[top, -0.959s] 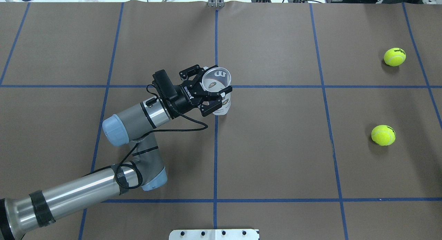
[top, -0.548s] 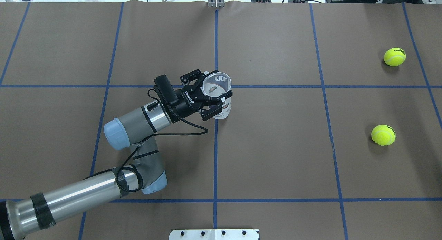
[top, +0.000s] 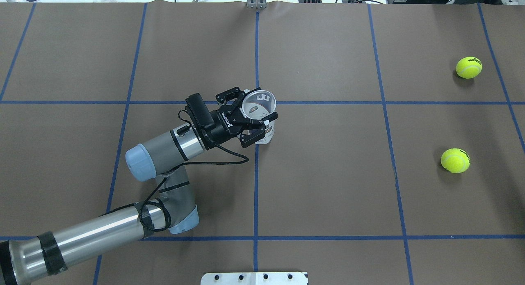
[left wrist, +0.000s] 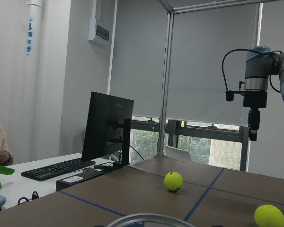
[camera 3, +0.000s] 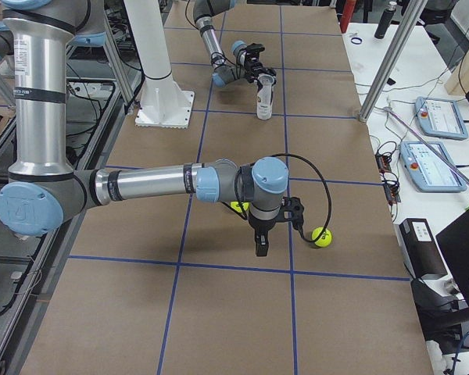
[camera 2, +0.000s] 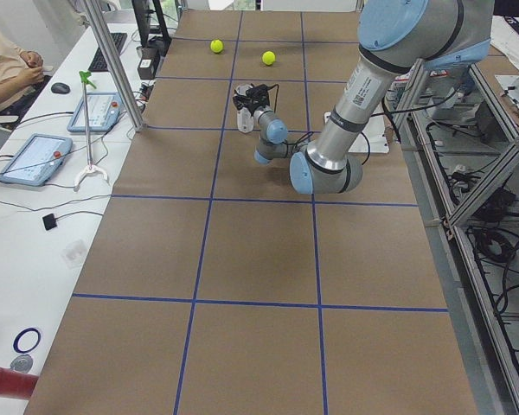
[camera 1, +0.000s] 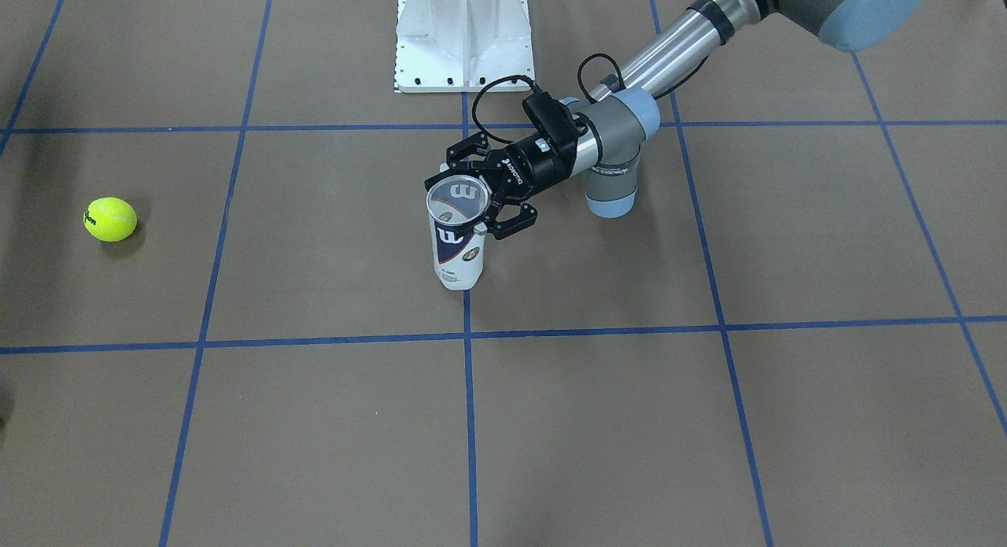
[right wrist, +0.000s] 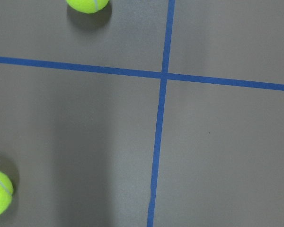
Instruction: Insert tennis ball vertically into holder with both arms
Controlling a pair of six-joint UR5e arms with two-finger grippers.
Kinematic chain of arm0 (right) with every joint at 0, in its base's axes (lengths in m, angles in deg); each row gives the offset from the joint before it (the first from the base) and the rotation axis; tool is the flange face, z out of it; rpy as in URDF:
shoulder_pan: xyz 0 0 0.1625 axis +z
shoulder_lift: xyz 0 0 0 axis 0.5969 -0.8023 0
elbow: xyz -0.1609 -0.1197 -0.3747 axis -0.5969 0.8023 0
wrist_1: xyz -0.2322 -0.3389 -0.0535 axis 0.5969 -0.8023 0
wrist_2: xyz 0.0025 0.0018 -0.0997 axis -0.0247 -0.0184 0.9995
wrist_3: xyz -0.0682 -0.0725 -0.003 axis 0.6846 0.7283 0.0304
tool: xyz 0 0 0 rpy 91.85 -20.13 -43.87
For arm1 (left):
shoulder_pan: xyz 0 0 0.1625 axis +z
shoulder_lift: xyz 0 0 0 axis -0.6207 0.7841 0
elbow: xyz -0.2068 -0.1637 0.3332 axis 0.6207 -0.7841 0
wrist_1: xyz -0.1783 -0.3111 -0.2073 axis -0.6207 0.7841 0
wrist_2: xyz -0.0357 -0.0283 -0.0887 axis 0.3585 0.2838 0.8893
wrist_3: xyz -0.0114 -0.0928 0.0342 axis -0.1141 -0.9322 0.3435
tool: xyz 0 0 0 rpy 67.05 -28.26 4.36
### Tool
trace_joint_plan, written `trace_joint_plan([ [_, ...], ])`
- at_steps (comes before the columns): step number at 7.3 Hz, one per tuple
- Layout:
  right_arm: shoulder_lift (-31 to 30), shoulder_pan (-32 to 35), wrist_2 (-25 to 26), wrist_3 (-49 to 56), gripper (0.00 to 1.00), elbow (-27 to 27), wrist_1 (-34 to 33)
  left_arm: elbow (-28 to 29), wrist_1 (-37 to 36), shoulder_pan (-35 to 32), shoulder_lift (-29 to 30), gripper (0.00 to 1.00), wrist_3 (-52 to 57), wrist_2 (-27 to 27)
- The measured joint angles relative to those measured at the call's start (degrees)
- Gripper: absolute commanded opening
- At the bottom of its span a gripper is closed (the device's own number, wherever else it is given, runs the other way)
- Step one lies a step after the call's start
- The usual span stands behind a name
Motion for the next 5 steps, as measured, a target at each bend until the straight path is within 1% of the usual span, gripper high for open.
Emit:
trace_joint_plan([
  [2,0.6,-1.2,-0.1,-2.7,1.0,-0.4,0.1,0.0,-0.3,0.0,-0.1,0.85,0.1,0.0],
  [5,0.7,-2.0,-0.1,-3.4,1.0,-0.5,0.1,-0.1,-0.7,0.1,-0.1,0.85,1.9,0.0],
])
